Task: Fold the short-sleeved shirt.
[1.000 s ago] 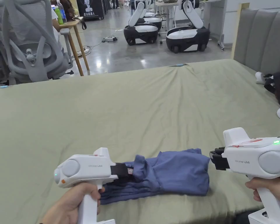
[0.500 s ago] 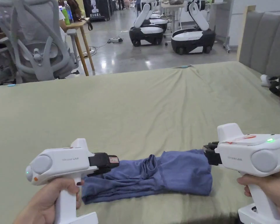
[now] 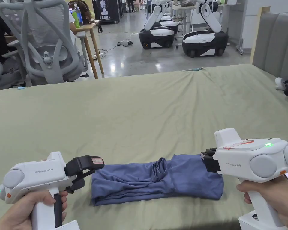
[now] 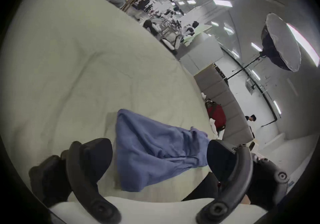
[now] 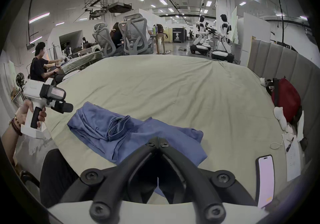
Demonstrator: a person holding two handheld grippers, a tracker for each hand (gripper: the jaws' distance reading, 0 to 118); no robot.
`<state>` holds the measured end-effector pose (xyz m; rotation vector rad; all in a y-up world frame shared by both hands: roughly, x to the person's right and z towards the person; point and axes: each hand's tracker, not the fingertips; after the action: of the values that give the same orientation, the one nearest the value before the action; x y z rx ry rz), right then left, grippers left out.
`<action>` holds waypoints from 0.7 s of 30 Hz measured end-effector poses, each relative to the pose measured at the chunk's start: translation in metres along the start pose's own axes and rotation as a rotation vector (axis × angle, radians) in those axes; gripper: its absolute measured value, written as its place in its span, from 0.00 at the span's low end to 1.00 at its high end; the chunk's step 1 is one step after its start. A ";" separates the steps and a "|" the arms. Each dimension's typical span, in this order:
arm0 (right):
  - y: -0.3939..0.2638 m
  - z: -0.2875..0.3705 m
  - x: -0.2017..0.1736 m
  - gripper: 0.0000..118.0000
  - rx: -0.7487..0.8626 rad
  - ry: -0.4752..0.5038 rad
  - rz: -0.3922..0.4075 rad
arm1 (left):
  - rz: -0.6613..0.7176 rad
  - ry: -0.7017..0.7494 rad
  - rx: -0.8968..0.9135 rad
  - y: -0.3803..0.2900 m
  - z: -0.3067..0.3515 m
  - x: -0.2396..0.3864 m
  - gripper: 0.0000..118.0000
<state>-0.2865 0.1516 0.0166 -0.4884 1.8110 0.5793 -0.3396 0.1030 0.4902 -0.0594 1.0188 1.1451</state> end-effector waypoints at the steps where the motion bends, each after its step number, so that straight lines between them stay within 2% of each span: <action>1: -0.001 0.002 0.002 0.00 0.000 -0.004 0.002 | 0.011 0.004 -0.010 -0.009 0.008 0.015 0.96; 2: 0.000 0.004 0.003 0.00 0.000 -0.007 0.002 | 0.034 0.010 -0.023 -0.009 0.002 0.012 0.95; 3: -0.001 0.005 0.006 0.00 0.000 -0.012 0.000 | 0.068 -0.012 -0.047 -0.013 0.000 0.013 0.88; 4: -0.002 0.006 0.008 0.00 -0.002 -0.018 -0.005 | 0.096 -0.031 -0.061 -0.007 -0.018 -0.023 0.81; 6: -0.002 0.006 0.013 0.00 -0.004 -0.029 -0.012 | 0.134 -0.069 -0.071 -0.013 -0.031 -0.022 0.65; 8: -0.004 0.006 0.016 0.00 -0.008 -0.038 -0.016 | 0.135 -0.077 -0.068 -0.018 -0.044 -0.020 0.62; 9: -0.004 0.005 0.017 0.00 -0.010 -0.044 -0.018 | 0.127 -0.079 -0.072 -0.020 -0.051 -0.018 0.53; 11: -0.006 0.004 0.019 0.00 -0.013 -0.054 -0.024 | 0.057 -0.040 -0.080 -0.021 -0.057 -0.011 0.18; 15: -0.010 0.004 0.025 0.00 -0.024 -0.057 -0.036 | 0.066 -0.052 -0.102 -0.016 -0.055 -0.010 0.18; 16: -0.010 0.004 0.025 0.00 -0.027 -0.057 -0.034 | 0.069 -0.058 -0.104 -0.003 -0.050 -0.039 0.18; 21: -0.006 -0.003 0.025 0.00 -0.029 -0.062 -0.029 | 0.010 -0.007 -0.031 0.006 0.000 -0.050 0.18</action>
<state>-0.2927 0.1441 -0.0076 -0.5107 1.7364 0.5950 -0.3467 0.0696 0.5275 -0.0750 0.9963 1.1690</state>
